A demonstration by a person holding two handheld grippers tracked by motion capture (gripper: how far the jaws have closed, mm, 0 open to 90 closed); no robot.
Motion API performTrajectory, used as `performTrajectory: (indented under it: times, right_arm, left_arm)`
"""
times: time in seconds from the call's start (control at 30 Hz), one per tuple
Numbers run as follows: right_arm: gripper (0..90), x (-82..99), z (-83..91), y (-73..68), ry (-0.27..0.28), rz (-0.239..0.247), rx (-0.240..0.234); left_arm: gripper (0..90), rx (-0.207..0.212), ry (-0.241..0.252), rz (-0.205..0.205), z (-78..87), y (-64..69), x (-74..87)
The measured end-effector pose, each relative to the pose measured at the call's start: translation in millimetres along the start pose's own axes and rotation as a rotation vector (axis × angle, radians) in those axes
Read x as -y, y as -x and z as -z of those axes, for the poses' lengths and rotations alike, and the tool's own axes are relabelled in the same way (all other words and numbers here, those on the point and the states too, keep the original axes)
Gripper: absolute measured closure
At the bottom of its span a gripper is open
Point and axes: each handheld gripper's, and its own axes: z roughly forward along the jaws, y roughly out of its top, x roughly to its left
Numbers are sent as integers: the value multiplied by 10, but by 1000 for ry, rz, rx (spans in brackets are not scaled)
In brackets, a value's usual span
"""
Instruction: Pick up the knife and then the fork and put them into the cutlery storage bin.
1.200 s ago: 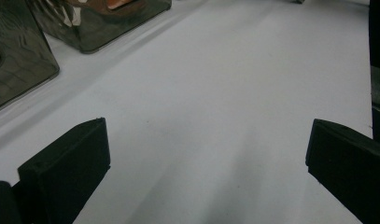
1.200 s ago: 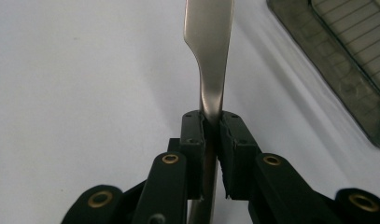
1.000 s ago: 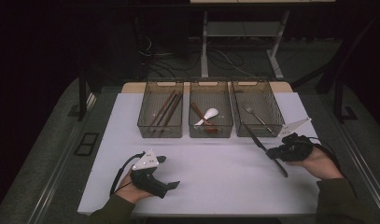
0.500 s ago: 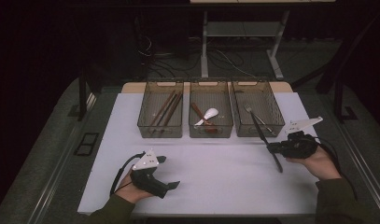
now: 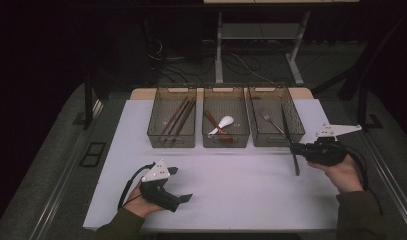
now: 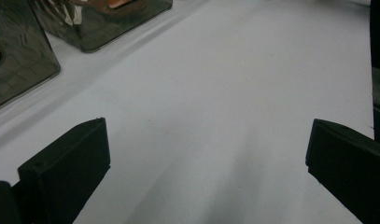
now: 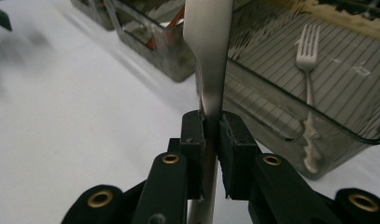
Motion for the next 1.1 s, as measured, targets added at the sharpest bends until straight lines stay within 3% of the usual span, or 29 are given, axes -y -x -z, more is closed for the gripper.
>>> performTrajectory:
  times: [0.27, 0.5, 0.67, 1.1]
  right_arm:
    - [805, -45, 43, 20, 39, -9, 39]
    - [805, -190, 77, 81, 72, -5, 78]
    - [805, -349, 91, 95, 57, 19, 108]
    - [805, -924, -36, 317, 88, -20, 187]
  left_arm:
    - [0, 1, 1, -3, -8, 5, 2]
    - [0, -1, -3, -1, -13, 6, 3]
    - [0, -1, -3, 0, -16, -1, 5]
    - [0, 2, 4, 7, -16, 7, 3]
